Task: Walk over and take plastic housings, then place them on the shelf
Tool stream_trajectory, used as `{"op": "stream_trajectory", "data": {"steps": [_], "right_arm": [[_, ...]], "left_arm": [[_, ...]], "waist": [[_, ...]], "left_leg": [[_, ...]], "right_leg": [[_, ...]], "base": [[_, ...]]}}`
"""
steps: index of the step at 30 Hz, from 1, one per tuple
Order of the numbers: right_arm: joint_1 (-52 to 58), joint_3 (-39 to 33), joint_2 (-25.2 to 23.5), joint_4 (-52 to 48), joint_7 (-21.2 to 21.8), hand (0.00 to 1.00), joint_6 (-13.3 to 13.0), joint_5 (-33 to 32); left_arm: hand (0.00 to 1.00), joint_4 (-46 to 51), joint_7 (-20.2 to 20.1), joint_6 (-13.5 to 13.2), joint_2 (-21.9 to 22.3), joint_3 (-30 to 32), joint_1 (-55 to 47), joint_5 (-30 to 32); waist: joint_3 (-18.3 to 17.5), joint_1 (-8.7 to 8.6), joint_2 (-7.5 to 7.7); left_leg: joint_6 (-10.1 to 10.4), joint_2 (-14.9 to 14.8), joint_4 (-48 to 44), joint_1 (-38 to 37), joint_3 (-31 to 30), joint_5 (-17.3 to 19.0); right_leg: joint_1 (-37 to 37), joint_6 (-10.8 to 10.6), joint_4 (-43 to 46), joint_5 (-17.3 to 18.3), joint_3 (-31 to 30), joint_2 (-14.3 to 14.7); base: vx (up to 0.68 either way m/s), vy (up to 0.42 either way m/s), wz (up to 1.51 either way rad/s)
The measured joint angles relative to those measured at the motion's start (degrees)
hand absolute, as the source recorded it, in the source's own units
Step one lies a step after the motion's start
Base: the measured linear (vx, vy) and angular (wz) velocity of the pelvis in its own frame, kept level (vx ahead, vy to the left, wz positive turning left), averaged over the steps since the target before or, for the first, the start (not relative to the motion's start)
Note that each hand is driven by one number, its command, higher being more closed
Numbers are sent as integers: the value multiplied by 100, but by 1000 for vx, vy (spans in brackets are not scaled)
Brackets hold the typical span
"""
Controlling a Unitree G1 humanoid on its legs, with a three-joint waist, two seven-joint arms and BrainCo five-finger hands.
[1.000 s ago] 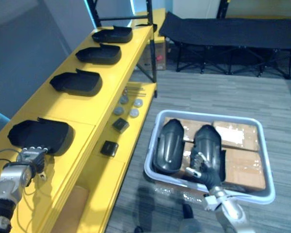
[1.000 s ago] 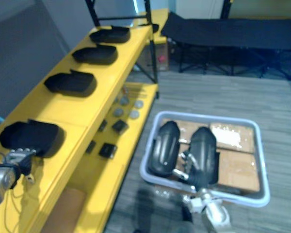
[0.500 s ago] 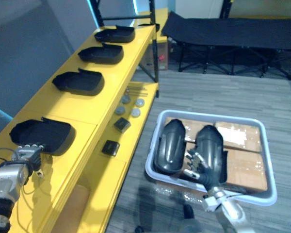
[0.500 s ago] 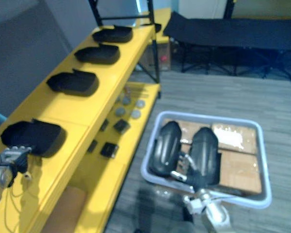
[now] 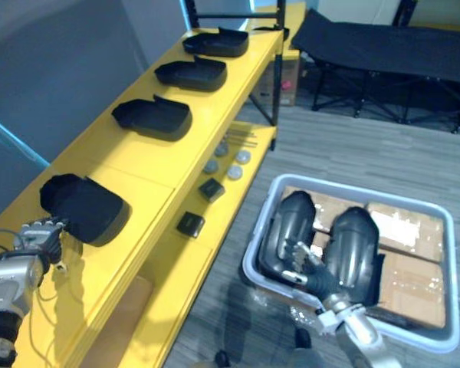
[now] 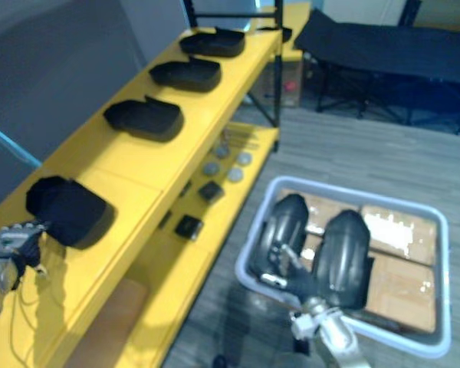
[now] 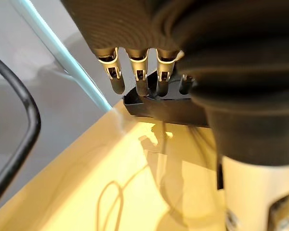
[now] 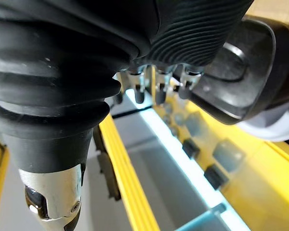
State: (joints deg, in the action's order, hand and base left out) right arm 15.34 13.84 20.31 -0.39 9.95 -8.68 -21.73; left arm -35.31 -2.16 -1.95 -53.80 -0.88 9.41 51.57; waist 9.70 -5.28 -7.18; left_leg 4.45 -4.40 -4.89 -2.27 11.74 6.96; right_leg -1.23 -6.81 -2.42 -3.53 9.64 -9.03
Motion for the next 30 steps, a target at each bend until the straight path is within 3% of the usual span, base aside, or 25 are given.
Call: {"op": "stream_trajectory", "data": {"steps": [3, 8, 10, 12, 14, 18, 19, 22, 23, 26, 30], "right_arm": [[-10, 45, 6, 21, 0, 0, 0, -1], [-18, 46, 5, 135, -1, 0, 0, -1], [-2, 46, -3, 135, -2, 0, -1, -1], [15, 43, -30, 135, -3, 0, -2, 1], [29, 42, -99, 135, -4, 0, -9, 3], [126, 31, -287, 127, -82, 0, -12, 14], [161, -30, -418, 84, -134, 0, -1, 19], [256, -88, -706, 0, -142, 0, 59, 73], [293, -89, -755, -34, -144, 0, 69, 91], [323, -69, -882, -149, -161, 0, 100, 245], [284, -64, -864, -132, -254, 0, 98, 340]], "left_arm": [[0, 41, 127, 0, -29, 44, -51, -6], [0, 274, 853, -31, -30, 44, -53, -448], [0, 577, 1418, -52, -30, 52, -58, -917], [0, 858, 1671, -16, -30, 71, -63, -1407], [0, 1235, 1720, 192, 20, 227, -190, -2056], [0, 1474, 1623, 725, 752, 897, -360, -3555], [0, 1638, 1405, 1036, 1239, 1214, -548, -4300], [0, 1837, 1079, 1659, 2161, 1350, -978, -5722], [0, 1930, 1228, 1598, 2320, 1420, -1020, -5790], [0, 1996, 1358, 1563, 2408, 1556, -1000, -6922], [0, 1814, 1654, 1322, 2537, 1524, -907, -7250]], "waist": [[0, 18, -4], [-2, 107, -6], [-5, 145, -1], [-6, 151, 1], [-10, 135, 8], [-71, 141, 48], [-99, 140, 91], [-170, 136, 219], [-191, 151, 257], [-253, 194, 305], [-269, 172, 294]], "left_leg": [[-3, -3, 0, 22, -13, -23], [-3, -3, 1, 22, -19, -37], [0, -2, 17, 21, -29, -53], [3, 1, 32, 23, -41, -70], [6, -5, 37, 24, -38, -74], [19, -22, 48, 23, -51, -81], [20, -21, 63, 16, -68, -82], [20, 7, 64, 12, -169, -83], [20, 9, 64, 4, -173, -83], [15, 12, 73, -60, -184, -89], [3, 46, 130, -50, -186, -144]], "right_leg": [[15, 2, 10, 1, 14, 0], [24, 4, 37, 2, 18, -4], [27, 5, 50, 3, 24, -5], [27, 6, 55, 3, 46, -7], [30, 4, 56, 2, 46, -1], [18, 5, 53, 1, 63, 22], [8, 6, 52, 0, 78, 25], [-60, 7, 31, 1, 144, 22], [-73, 7, 24, 1, 147, 22], [-121, 15, 22, 7, 149, 2], [-90, 7, 28, 2, 140, -29]], "base": [[-5, -3, 1], [0, 0, 0], [-10, -1, 2], [-8, -1, 2], [0, 0, 0], [4, -7, 2], [11, -11, 5], [9, -1, 12], [-3, 2, 11], [0, 0, 0], [-30, 5, 1]]}}
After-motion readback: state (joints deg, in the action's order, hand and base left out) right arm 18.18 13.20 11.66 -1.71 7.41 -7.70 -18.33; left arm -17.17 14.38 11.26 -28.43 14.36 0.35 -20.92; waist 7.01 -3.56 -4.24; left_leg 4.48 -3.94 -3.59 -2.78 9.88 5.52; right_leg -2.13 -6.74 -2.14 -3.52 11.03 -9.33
